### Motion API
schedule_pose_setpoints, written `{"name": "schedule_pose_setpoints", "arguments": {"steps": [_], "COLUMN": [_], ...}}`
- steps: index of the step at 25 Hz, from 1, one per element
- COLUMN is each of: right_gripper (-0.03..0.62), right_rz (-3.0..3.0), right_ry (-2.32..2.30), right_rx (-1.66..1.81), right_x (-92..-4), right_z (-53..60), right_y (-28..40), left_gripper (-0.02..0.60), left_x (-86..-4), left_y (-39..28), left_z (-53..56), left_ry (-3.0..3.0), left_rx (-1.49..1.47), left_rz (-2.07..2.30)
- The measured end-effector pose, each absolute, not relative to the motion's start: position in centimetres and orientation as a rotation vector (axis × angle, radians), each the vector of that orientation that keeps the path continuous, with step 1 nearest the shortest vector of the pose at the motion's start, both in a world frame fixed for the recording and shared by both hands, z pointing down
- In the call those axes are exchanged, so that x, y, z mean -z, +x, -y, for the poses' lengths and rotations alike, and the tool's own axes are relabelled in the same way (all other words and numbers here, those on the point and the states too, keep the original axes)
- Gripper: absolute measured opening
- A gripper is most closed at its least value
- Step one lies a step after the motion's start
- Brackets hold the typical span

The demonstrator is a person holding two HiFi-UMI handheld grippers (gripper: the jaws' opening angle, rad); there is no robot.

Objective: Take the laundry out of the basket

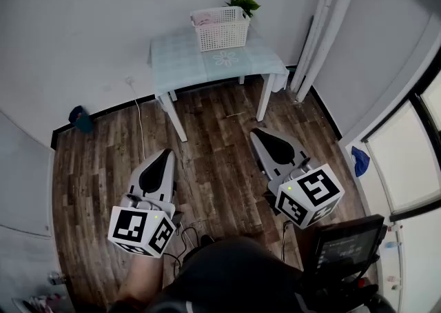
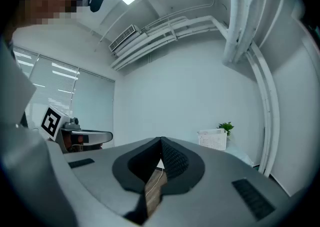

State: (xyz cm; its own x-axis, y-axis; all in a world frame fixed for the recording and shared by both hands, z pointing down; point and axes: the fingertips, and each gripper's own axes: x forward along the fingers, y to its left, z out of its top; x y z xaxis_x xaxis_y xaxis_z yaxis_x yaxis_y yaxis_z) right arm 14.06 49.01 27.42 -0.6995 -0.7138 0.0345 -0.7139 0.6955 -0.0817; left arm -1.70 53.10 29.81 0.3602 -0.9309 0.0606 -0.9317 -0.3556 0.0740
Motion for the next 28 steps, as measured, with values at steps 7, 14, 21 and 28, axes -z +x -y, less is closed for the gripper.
{"name": "schedule_pose_setpoints", "arguments": {"steps": [7,14,21,28], "right_gripper": [0.015,0.017,0.017,0.018], "right_rz": [2.881,2.854,2.807,2.760], "right_ry": [1.232,1.270,1.352,1.369], "right_rx": [-0.129,-0.107,-0.129,-0.073], "right_x": [-27.5,-27.5,-28.5,-29.2], "right_z": [-49.0,-49.2,-48.9,-49.0], "right_y": [13.3,11.9,9.6,7.1], "left_gripper": [0.009,0.009,0.009,0.009], "left_x": [-29.5,-29.4,-30.4,-31.6], "left_y": [-2.6,-3.8,-6.7,-8.7], "left_z": [-53.4,-53.4,-53.0,-51.4], "left_ry": [2.507,2.523,2.542,2.538], "left_rx": [0.019,0.045,0.081,0.118], "left_rz": [1.714,1.679,1.649,1.578]}}
